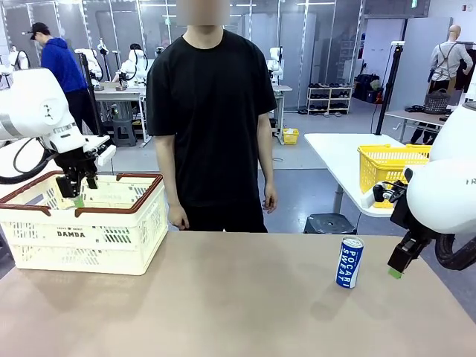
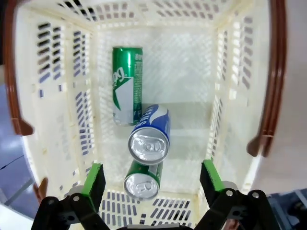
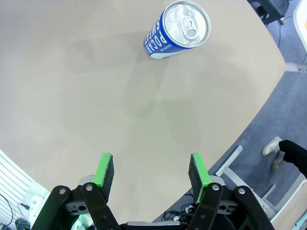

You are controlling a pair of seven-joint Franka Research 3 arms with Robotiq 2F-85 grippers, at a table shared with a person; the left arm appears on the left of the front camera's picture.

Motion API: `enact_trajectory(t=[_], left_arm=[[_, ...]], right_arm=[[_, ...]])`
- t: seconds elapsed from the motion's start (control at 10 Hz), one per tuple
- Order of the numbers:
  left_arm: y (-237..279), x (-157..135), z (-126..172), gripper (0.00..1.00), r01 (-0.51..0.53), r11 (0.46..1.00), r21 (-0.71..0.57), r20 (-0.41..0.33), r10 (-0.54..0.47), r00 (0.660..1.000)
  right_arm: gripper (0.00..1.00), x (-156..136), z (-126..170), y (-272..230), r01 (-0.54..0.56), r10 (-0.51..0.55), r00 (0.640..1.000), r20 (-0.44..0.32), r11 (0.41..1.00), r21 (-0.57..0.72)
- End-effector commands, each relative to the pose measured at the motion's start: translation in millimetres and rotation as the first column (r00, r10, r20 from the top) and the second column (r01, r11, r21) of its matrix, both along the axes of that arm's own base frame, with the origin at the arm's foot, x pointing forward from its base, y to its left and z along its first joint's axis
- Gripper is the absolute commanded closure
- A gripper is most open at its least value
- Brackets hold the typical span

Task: Place the drinks into the Shopping basket.
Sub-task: Pick up one drink and place it into the Shopping basket.

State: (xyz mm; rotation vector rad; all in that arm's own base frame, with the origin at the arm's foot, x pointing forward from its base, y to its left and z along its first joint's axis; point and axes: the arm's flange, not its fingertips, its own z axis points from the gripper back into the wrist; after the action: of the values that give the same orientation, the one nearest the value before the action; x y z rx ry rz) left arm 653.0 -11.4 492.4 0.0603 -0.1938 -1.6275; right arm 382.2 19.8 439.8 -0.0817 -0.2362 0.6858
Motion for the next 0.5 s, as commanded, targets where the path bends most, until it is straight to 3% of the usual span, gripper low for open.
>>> enact_trajectory(t=[0.0,0.2,0.3,0.4], left_arm=[[-7,-25,19,0.00,-0.016,1.000,0.024,0.082,0.014,0.997],[-15,-60,48,0.00,-0.010,0.998,0.061,0.154,0.000,0.988],[-18,-81,60,0.00,0.016,0.998,0.063,0.154,-0.026,0.988],[-25,-107,64,0.00,0.065,0.997,0.047,0.095,-0.069,0.993]], right_arm=[[0.21,-1,0,-1,0.003,-0.003,1.000,0.000,1.000,0.004],[0.21,-1,0,-1,0.003,-0.003,1.000,0.000,1.000,0.004],[0.21,-1,0,-1,0.003,-0.003,1.000,0.000,1.000,0.004],[0.21,-1,0,-1,0.003,-0.003,1.000,0.000,1.000,0.004]])
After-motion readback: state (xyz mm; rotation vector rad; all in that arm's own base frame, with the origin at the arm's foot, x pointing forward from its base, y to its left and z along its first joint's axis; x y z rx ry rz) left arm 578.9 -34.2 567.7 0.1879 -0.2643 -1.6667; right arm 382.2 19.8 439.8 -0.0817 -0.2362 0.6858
